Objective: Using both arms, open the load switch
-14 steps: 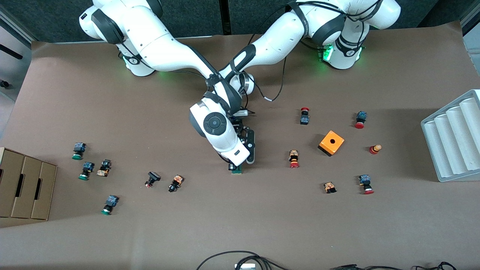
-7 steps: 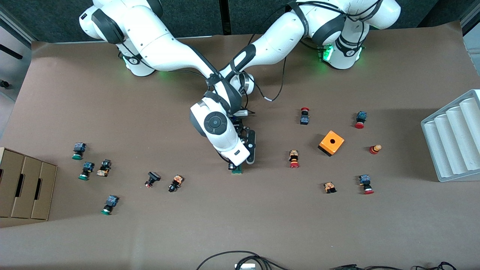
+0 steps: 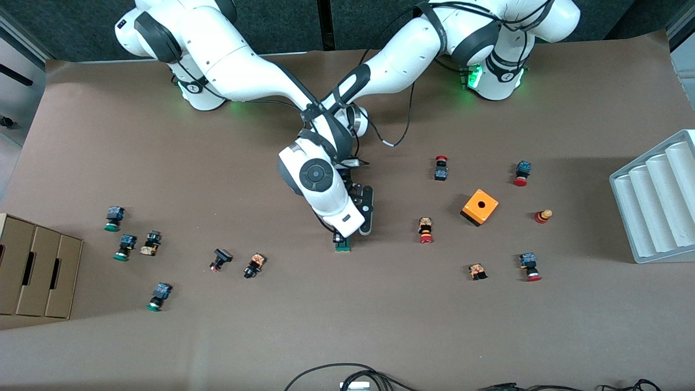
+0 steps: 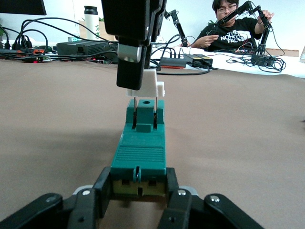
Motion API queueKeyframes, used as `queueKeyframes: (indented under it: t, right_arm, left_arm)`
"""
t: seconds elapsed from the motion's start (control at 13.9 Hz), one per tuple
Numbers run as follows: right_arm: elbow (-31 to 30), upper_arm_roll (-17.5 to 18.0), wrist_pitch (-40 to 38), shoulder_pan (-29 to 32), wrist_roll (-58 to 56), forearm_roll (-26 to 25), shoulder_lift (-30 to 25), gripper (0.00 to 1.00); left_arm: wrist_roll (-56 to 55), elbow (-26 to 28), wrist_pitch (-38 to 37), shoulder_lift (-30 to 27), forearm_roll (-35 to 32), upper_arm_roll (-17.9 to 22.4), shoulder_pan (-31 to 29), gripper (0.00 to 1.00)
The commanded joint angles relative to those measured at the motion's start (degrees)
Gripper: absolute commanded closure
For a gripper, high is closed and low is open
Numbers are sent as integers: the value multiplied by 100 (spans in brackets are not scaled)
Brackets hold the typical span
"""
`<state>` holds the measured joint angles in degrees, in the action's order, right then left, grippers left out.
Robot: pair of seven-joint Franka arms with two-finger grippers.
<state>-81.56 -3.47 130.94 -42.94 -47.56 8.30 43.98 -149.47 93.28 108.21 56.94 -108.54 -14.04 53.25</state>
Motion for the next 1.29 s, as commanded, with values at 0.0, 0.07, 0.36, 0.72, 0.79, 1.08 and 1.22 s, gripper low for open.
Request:
queueKeyframes:
  t: [0.0, 0.07, 0.36, 0.72, 0.79, 1.08, 1.22]
  right_arm:
    - [-352, -14, -51, -57, 106, -65, -267, 73]
    - [-369, -14, -51, -57, 106, -65, -294, 73]
    - [-527, -14, -77, -30, 97, -65, -417, 73]
    - [-686, -14, -95, -39, 97, -65, -522, 73]
    - [-686, -14, -104, -48, 97, -65, -523, 73]
    - [-695, -14, -104, -48, 115, -65, -496, 73]
    - [-712, -14, -104, -57, 115, -65, -470, 73]
  left_arm:
    - [-214, -109, 157, 195, -124, 15, 45, 80]
    - [-214, -109, 157, 195, -124, 15, 45, 80]
    - [-214, -100, 157, 195, -124, 15, 45, 80]
    - [-205, -100, 157, 195, -124, 15, 45, 80]
    - [-214, -100, 157, 195, -124, 15, 45, 80]
    - [-205, -100, 157, 195, -124, 15, 45, 80]
    - [-205, -100, 157, 195, -124, 15, 45, 80]
